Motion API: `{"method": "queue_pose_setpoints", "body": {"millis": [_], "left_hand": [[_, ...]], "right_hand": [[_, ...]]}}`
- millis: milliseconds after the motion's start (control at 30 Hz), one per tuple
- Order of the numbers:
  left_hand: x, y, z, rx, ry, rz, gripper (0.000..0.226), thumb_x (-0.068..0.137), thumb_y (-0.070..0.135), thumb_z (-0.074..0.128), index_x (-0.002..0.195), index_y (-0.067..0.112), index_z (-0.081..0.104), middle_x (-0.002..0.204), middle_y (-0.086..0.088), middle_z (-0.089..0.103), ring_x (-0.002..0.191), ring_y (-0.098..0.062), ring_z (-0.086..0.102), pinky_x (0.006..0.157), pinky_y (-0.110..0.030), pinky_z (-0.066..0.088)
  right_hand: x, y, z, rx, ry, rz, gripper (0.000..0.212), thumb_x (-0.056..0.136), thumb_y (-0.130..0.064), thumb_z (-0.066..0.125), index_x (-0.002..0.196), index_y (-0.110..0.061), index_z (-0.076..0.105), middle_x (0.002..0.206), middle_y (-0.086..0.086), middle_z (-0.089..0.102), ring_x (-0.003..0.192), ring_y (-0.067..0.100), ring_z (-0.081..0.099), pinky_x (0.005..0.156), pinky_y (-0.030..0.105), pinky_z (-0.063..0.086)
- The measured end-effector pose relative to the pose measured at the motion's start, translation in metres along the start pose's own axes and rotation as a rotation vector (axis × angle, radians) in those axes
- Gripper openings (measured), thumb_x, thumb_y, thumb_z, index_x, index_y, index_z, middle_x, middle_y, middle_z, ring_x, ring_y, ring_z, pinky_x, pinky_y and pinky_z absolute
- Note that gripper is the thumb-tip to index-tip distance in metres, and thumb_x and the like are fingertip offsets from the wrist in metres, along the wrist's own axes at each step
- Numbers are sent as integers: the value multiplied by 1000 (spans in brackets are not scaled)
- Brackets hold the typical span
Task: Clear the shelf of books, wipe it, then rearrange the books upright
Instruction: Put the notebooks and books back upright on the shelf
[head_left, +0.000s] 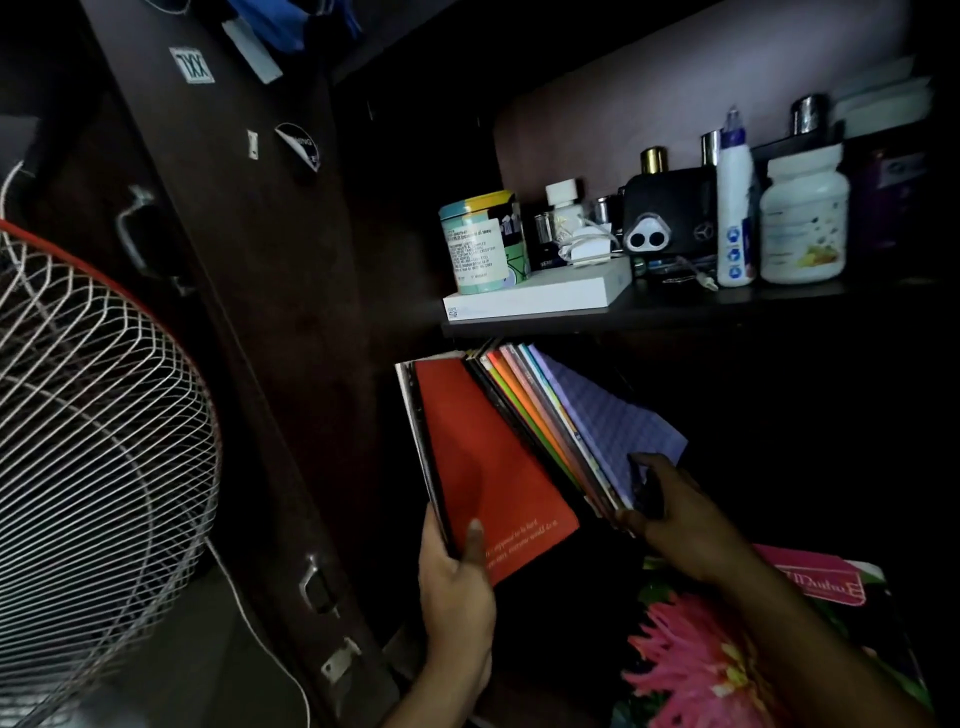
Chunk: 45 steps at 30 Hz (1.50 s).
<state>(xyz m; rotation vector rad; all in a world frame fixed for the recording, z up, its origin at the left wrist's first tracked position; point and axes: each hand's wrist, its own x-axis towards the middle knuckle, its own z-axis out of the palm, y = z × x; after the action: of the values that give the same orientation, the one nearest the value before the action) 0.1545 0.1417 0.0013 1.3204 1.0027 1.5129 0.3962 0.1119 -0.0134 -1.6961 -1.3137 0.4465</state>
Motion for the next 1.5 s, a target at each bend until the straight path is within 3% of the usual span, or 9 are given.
{"method": "queue_pose_setpoints", "body": {"millis": [233, 367, 633, 700, 967, 1100, 1167, 1333, 1500], "left_hand": [[-3, 15, 6, -3, -192, -111, 53, 91, 28, 73, 141, 26, 52, 131, 3, 68, 119, -18, 65, 110, -48, 45], [23, 54, -4, -366, -275, -292, 85, 76, 83, 47, 131, 21, 64, 125, -7, 71, 116, -27, 67, 103, -47, 49], [51, 66, 48, -473, -251, -423, 70, 78, 79, 57, 54, 16, 74, 62, -5, 70, 49, -18, 67, 44, -24, 53], [42, 67, 63, -431, -316, -408, 64, 59, 79, 72, 57, 15, 76, 64, -6, 71, 50, -19, 68, 42, -25, 53], [50, 40, 85, -345, -224, -580, 60, 106, 51, 26, 79, 12, 62, 64, -5, 62, 53, -18, 59, 41, -14, 46], [59, 40, 105, -147, -117, -202, 76, 85, 86, 38, 139, 34, 53, 129, 0, 54, 122, -16, 55, 107, -33, 45], [73, 23, 104, -30, -54, -67, 90, 72, 95, 43, 143, 39, 50, 131, 0, 52, 128, -16, 52, 113, -37, 38], [67, 34, 75, -404, -267, -375, 63, 102, 60, 26, 93, 11, 65, 68, -1, 75, 74, -21, 69, 55, -17, 55], [78, 42, 77, -410, -282, -443, 85, 95, 73, 17, 81, 19, 81, 86, -3, 78, 79, -22, 73, 64, -32, 58]], "right_hand": [[-2, -3, -2, -17, -3, -14, 69, 90, -32, 74, 148, -32, 36, 135, 10, 49, 111, 21, 56, 84, 30, 47], [-1, -1, -1, -15, -6, -1, 70, 89, -32, 76, 147, -33, 37, 136, 9, 48, 116, 25, 57, 89, 35, 50], [-1, -6, 0, -16, -13, 5, 82, 86, -39, 77, 153, -35, 28, 146, 8, 42, 126, 26, 53, 98, 36, 49], [0, -4, 0, -1, -5, -9, 93, 84, -46, 77, 156, -38, 19, 154, 7, 36, 135, 28, 45, 99, 34, 45], [-3, -6, 0, 35, -5, -57, 89, 90, -57, 62, 151, -56, -3, 161, 10, 28, 142, 29, 39, 104, 39, 42], [-3, -7, 0, -39, -25, -47, 79, 97, -51, 56, 156, -50, 3, 152, 12, 35, 126, 32, 52, 84, 31, 44], [-3, -9, 1, -88, -33, -44, 76, 99, -50, 53, 157, -47, 3, 145, 14, 38, 116, 34, 57, 77, 29, 41], [-3, -9, 3, -78, -36, -37, 74, 100, -52, 50, 155, -50, 1, 143, 14, 38, 121, 36, 54, 94, 38, 49], [-1, -8, 4, -24, -20, -49, 78, 101, -48, 51, 156, -45, -4, 158, 11, 27, 133, 34, 48, 95, 36, 46]]}}
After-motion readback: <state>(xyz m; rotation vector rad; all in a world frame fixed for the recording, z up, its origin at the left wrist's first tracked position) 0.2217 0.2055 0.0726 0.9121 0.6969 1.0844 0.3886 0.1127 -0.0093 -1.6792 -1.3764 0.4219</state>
